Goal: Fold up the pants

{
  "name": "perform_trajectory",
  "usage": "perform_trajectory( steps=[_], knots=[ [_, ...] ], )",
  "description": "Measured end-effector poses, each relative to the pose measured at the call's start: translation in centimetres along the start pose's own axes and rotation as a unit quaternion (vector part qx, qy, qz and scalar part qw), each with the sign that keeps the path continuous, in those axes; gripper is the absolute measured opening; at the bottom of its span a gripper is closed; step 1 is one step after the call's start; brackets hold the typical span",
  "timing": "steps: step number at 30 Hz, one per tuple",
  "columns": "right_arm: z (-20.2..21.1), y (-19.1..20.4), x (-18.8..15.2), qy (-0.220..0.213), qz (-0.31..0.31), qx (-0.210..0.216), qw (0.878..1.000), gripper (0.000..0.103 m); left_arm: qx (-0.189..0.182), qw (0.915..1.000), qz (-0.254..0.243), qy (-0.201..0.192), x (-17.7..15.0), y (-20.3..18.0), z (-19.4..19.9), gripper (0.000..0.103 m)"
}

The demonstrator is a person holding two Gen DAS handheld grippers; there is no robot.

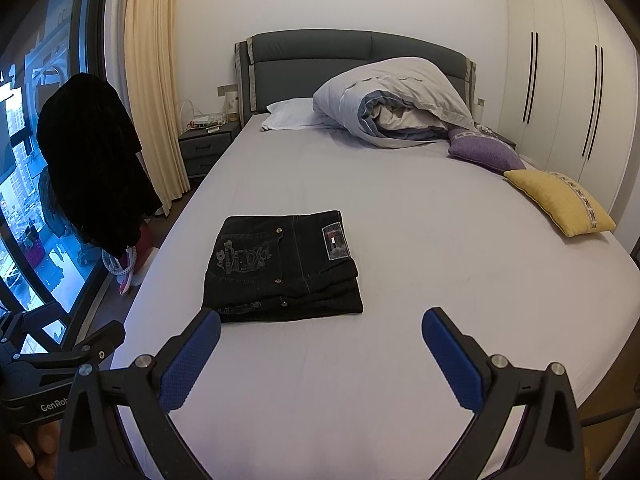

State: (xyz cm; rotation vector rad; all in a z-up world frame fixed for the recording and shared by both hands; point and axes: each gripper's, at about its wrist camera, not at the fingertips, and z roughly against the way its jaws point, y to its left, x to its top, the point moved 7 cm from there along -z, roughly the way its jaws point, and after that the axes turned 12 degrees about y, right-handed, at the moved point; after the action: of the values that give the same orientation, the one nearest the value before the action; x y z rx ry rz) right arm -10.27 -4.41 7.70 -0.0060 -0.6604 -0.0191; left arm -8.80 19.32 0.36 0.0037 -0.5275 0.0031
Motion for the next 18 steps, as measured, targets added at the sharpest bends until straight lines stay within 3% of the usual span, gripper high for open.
perform_trajectory(
  steps=[18],
  knots=[
    [-0.26,0.16,-0.87,0.006,0.001,0.001,1.000,0.103,-0.001,1.0000,-0.003,0.005,-0.29,-0.06,-0.56,0.103]
  ],
)
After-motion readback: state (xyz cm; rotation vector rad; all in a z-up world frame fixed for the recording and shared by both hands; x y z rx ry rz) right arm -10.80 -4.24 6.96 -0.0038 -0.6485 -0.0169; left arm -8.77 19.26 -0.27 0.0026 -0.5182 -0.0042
